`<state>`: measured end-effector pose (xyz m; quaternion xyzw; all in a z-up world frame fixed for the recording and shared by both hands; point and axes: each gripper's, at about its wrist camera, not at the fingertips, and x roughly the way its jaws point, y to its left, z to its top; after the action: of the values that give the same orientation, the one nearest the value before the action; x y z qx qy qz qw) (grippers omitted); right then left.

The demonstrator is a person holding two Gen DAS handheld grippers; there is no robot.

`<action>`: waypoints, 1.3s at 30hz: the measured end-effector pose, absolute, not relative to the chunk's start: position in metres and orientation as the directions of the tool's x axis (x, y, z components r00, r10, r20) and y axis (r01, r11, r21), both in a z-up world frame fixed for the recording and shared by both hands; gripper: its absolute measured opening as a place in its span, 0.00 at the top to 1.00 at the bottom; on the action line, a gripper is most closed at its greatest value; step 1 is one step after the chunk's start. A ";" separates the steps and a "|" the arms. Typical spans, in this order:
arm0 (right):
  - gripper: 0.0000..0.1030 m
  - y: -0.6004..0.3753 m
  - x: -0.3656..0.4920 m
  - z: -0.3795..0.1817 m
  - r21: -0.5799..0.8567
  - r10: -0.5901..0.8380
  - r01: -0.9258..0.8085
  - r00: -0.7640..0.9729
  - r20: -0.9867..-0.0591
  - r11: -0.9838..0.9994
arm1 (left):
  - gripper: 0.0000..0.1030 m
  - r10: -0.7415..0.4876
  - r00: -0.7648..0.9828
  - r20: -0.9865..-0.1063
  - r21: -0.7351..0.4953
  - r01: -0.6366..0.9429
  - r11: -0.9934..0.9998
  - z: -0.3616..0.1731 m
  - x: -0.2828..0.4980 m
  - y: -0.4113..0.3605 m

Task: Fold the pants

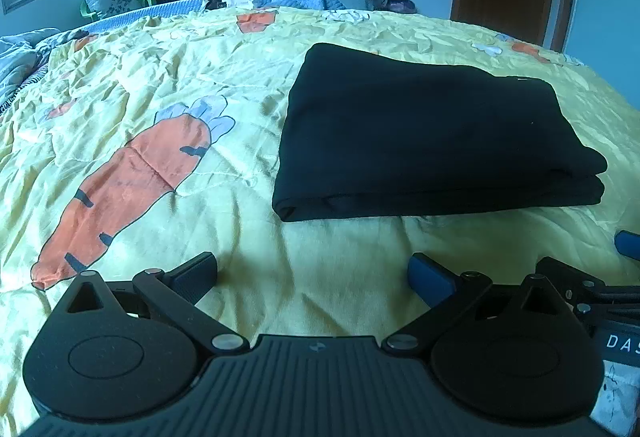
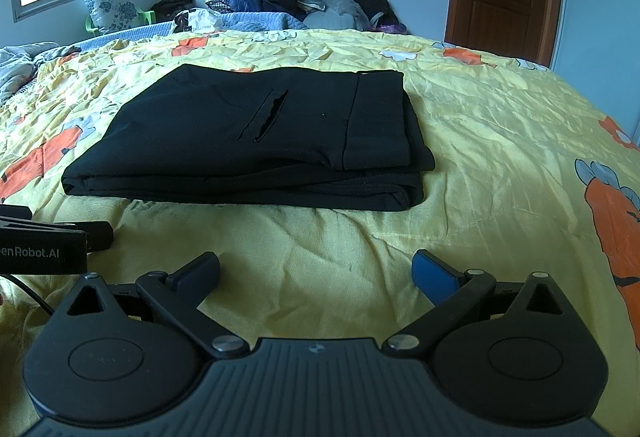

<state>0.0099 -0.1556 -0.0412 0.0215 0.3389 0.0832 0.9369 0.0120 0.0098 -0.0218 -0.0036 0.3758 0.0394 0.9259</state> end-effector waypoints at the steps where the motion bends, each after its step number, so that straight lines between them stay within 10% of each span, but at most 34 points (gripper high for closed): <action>1: 0.00 -0.156 0.010 -0.041 0.097 0.170 -0.141 0.756 -0.632 0.985 | 0.00 0.072 0.712 -0.698 0.023 -0.078 0.997 -0.022 0.012 0.010; 39: 0.00 -0.155 0.010 -0.041 0.096 0.170 -0.141 0.757 -0.631 0.985 | 0.00 0.085 0.695 -0.714 0.024 -0.097 0.995 -0.020 0.013 0.007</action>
<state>0.0097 -0.1551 -0.0414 0.0214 0.3387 0.0829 0.9370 0.0125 0.0075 -0.0197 -0.0078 0.3877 0.0493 0.9204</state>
